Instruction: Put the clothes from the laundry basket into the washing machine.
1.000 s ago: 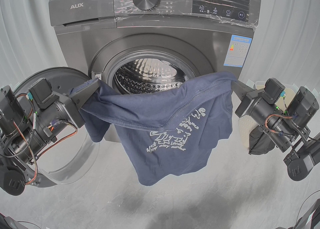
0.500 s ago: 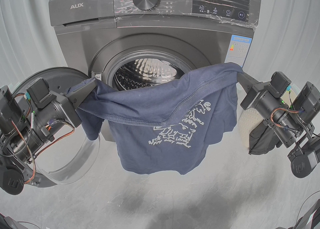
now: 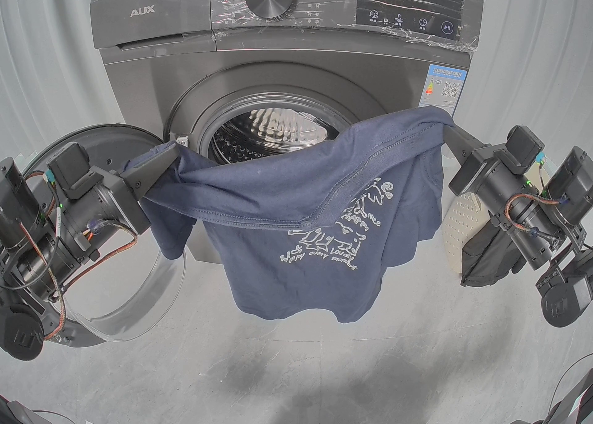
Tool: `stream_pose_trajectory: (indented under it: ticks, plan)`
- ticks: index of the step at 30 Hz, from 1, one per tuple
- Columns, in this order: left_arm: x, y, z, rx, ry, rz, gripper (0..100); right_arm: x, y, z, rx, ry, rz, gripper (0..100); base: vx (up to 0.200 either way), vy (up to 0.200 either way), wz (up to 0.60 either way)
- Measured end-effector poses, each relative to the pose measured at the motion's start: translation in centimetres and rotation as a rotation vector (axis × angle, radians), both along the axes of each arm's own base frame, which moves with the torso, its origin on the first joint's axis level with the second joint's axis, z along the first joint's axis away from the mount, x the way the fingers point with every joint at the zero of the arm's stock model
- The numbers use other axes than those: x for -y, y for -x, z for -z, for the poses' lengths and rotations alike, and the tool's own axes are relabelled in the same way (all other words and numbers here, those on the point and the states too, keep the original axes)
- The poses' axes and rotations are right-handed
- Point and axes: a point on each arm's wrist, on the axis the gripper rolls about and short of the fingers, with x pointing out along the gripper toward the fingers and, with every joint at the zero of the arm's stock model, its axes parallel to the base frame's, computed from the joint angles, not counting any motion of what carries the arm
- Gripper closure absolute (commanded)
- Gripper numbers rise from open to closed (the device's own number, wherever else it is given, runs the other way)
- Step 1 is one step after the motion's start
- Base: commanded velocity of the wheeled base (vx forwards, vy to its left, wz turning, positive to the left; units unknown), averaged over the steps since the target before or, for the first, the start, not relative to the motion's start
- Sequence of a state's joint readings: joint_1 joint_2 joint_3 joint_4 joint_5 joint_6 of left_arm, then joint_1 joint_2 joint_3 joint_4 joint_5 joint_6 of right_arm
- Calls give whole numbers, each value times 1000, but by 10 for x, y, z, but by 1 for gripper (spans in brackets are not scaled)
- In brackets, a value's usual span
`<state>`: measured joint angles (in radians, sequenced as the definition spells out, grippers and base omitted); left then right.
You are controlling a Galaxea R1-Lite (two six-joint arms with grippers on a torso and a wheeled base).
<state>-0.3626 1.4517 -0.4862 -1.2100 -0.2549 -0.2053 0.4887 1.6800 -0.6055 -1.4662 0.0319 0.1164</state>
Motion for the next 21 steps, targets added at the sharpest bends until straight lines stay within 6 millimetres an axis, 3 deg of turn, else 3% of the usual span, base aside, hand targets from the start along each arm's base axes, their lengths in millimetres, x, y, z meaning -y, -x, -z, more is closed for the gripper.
stream_pose_trajectory:
  ticks: [10,21]
  plan:
    - [3,1,3,0,-17,11,100,-2,2,-1,3,-4,-9,100,0,0,0]
    - [11,-1,24,-41,-102,27,100,-10,6,2,-9,-4,-42,100,0,0,0]
